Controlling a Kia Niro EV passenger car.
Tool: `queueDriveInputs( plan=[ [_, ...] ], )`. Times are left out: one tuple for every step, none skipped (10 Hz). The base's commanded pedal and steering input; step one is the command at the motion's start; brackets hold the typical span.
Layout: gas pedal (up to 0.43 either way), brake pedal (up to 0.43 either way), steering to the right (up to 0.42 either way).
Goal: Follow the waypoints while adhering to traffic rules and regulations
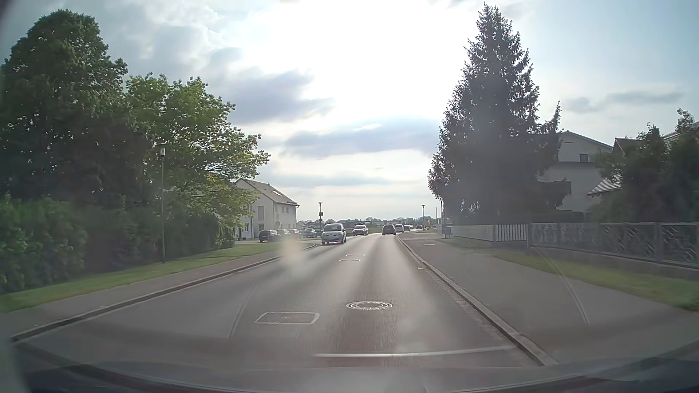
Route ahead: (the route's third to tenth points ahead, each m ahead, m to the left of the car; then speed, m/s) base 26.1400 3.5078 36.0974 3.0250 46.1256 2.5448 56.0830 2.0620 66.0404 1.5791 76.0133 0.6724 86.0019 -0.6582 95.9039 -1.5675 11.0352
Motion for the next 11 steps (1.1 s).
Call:
queueDriveInputs(
  plan=[
    [0.177, 0.000, 0.005],
    [0.177, 0.000, 0.005],
    [0.177, 0.000, 0.005],
    [0.177, 0.000, 0.005],
    [0.177, 0.000, 0.006],
    [0.177, 0.000, 0.005],
    [0.177, 0.000, 0.005],
    [0.177, 0.000, 0.005],
    [0.177, 0.000, 0.005],
    [0.177, 0.000, 0.005],
    [0.177, 0.000, 0.005]
  ],
)
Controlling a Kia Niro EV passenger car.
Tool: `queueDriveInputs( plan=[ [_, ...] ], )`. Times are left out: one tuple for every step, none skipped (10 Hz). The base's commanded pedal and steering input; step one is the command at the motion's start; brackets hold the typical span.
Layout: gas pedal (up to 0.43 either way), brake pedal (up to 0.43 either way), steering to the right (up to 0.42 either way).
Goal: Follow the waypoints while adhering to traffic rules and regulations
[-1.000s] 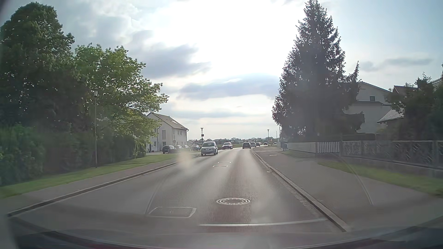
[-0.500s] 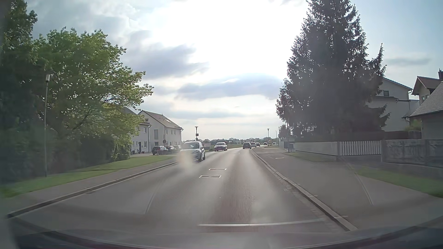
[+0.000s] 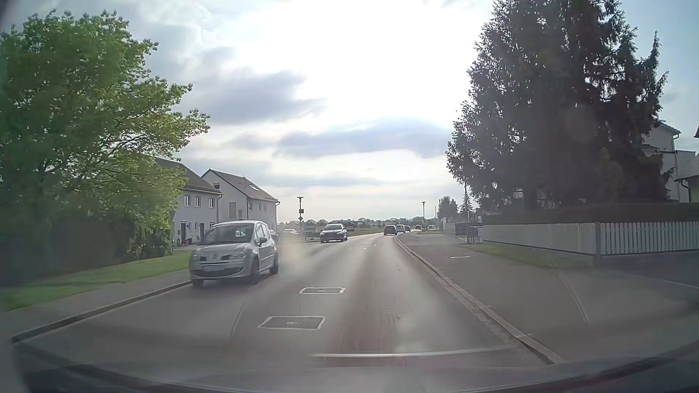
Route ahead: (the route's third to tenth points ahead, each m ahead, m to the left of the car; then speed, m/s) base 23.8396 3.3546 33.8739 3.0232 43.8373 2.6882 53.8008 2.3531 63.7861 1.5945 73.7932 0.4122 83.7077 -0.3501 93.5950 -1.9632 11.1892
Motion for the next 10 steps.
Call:
queueDriveInputs(
  plan=[
    [0.177, 0.000, 0.005],
    [0.177, 0.000, 0.005],
    [0.177, 0.000, 0.005],
    [0.177, 0.000, 0.005],
    [0.177, 0.000, 0.005],
    [0.177, 0.000, 0.005],
    [0.177, 0.000, 0.005],
    [0.177, 0.000, 0.005],
    [0.189, 0.000, 0.004],
    [0.189, 0.000, 0.003]
  ],
)
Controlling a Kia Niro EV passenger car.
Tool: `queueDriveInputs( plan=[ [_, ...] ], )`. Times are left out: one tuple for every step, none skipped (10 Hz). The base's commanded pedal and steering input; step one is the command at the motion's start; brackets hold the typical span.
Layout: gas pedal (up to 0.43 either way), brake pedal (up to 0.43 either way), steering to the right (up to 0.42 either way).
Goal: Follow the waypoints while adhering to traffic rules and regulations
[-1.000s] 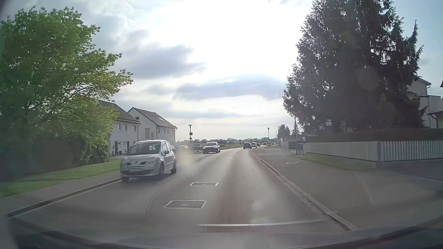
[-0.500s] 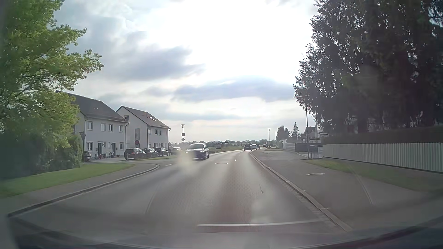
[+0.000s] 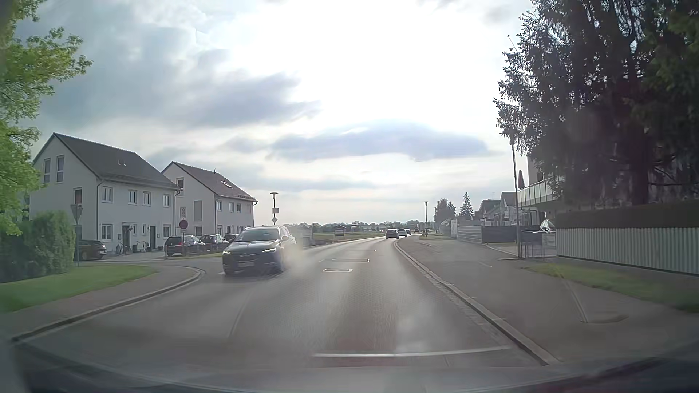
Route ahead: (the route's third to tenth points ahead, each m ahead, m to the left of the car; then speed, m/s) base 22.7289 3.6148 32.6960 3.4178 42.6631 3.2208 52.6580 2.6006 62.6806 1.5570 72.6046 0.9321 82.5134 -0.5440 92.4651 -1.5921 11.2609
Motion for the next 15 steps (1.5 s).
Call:
queueDriveInputs(
  plan=[
    [0.189, 0.000, 0.002],
    [0.189, 0.000, 0.002],
    [0.189, 0.000, 0.002],
    [0.189, 0.000, 0.002],
    [0.197, 0.000, 0.002],
    [0.197, 0.000, 0.002],
    [0.197, 0.000, 0.002],
    [0.197, 0.000, 0.002],
    [0.197, 0.000, 0.002],
    [0.197, 0.000, 0.002],
    [0.197, 0.000, 0.002],
    [0.197, 0.000, 0.002],
    [0.197, 0.000, 0.002],
    [0.197, 0.000, 0.003],
    [0.197, 0.000, 0.005]
  ],
)
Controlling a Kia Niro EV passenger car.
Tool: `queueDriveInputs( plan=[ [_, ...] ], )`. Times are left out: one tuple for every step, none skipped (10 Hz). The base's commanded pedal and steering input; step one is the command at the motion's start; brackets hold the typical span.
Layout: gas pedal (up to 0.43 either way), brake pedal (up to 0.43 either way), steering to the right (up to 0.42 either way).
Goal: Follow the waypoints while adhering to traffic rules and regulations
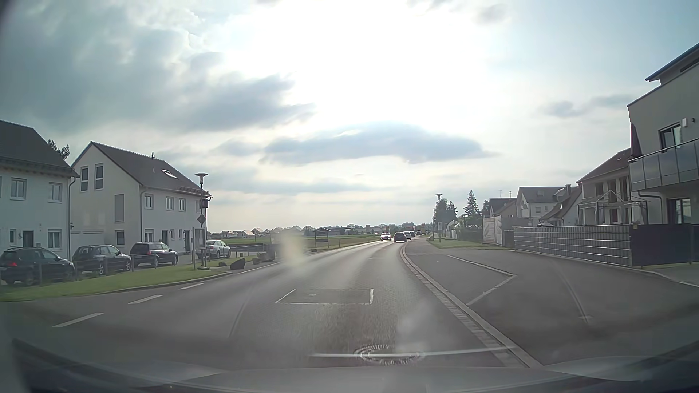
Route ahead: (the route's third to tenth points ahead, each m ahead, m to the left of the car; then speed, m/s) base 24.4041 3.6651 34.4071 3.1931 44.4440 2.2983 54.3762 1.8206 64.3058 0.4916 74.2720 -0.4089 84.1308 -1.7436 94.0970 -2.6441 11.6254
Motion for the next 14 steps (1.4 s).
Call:
queueDriveInputs(
  plan=[
    [0.197, 0.000, 0.006],
    [0.197, 0.000, 0.006],
    [0.197, 0.000, 0.006],
    [0.197, 0.000, 0.006],
    [0.197, 0.000, 0.006],
    [0.197, 0.000, 0.006],
    [0.197, 0.000, 0.006],
    [0.197, 0.000, 0.006],
    [0.197, 0.000, 0.006],
    [0.189, 0.000, 0.006],
    [0.189, 0.000, 0.006],
    [0.189, 0.000, 0.007],
    [0.189, 0.000, 0.008],
    [0.177, 0.000, 0.010]
  ],
)
